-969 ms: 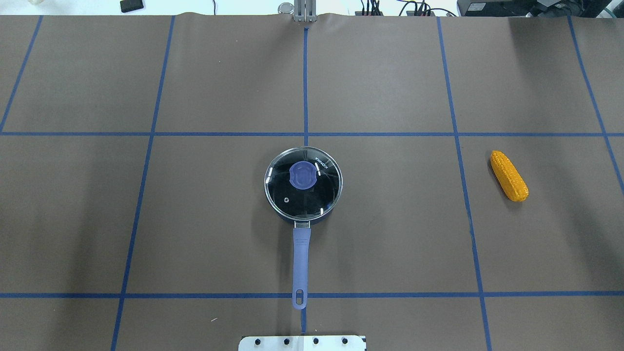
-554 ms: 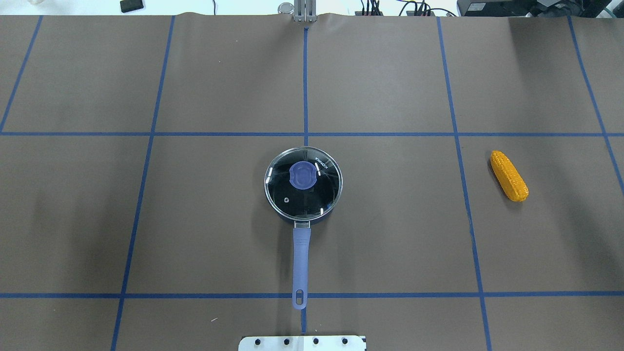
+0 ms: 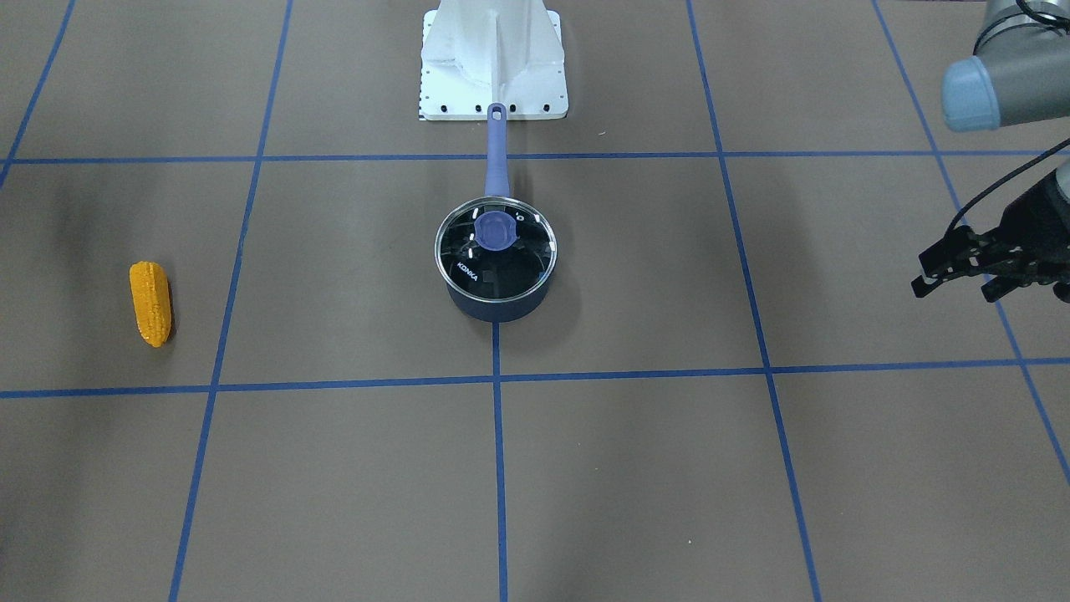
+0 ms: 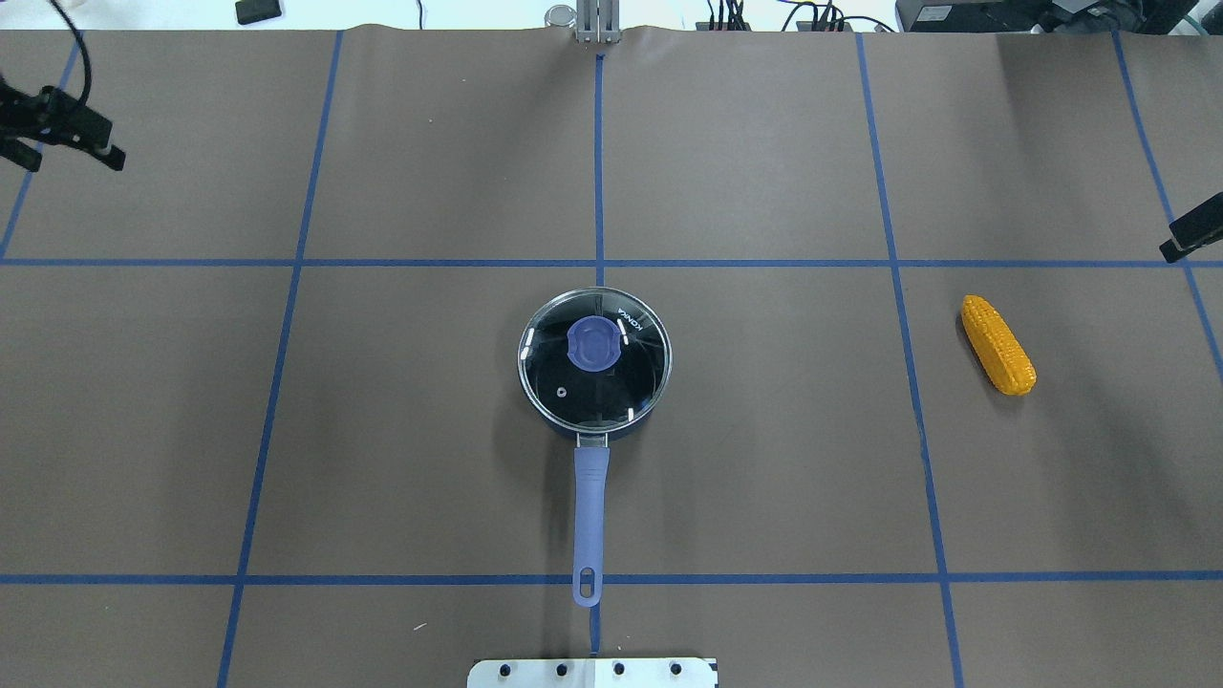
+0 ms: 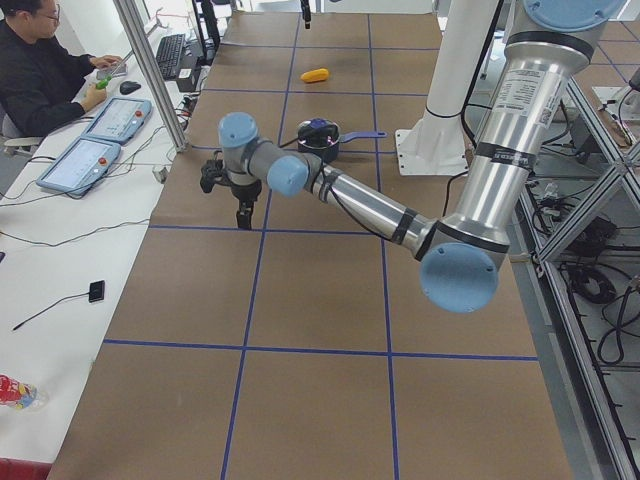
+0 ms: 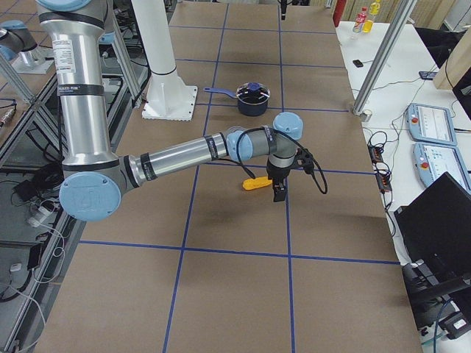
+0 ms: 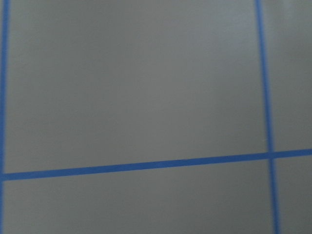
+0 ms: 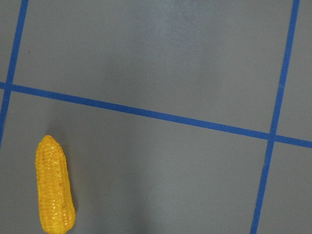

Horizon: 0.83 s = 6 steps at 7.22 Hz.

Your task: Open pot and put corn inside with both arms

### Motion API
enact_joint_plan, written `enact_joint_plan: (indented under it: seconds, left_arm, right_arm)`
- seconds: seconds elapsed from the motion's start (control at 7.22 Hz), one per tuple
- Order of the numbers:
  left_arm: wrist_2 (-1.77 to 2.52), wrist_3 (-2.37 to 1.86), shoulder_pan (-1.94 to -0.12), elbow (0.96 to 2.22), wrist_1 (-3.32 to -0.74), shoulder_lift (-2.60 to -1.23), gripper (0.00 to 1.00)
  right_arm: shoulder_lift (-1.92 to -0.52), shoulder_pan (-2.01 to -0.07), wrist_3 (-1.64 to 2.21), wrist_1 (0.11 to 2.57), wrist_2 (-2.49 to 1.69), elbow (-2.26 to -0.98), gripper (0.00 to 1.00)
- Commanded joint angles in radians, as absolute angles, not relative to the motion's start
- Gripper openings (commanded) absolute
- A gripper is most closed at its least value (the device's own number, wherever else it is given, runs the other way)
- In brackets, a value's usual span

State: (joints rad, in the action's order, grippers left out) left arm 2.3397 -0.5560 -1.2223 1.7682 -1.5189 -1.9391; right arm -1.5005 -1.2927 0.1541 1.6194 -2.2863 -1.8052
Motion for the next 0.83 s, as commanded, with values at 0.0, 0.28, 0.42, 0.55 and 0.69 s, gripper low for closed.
enact_joint_plan:
  seconds: [0.0, 0.28, 0.42, 0.55, 0.69]
  left_arm:
    - [2.335, -0.569, -1.151, 1.802, -1.333, -2.123, 1.0]
    - [2.333, -0.635, -1.117, 1.807, -1.336, -2.169, 1.0]
    - [2.332, -0.665, -1.071, 1.812, -1.336, -2.199, 1.0]
    - [2.33, -0.723, -1.028, 1.818, -1.336, -2.229, 1.0]
    - [2.316, -0.748, -0.987, 1.838, -1.336, -2.24, 1.0]
  right_arm:
    - [-1.543, -1.276, 0.15, 1.426, -2.29, -1.798, 1.0]
    - [-1.597, -1.276, 0.161, 1.327, -2.286, -1.787, 1.0]
    - [-1.598, -1.279, 0.149, 1.315, -2.28, -1.778, 1.0]
    - [-1.589, -1.276, 0.162, 1.307, -2.275, -1.773, 1.0]
    - [-1.589, -1.275, 0.153, 1.304, -2.295, -1.763, 1.0]
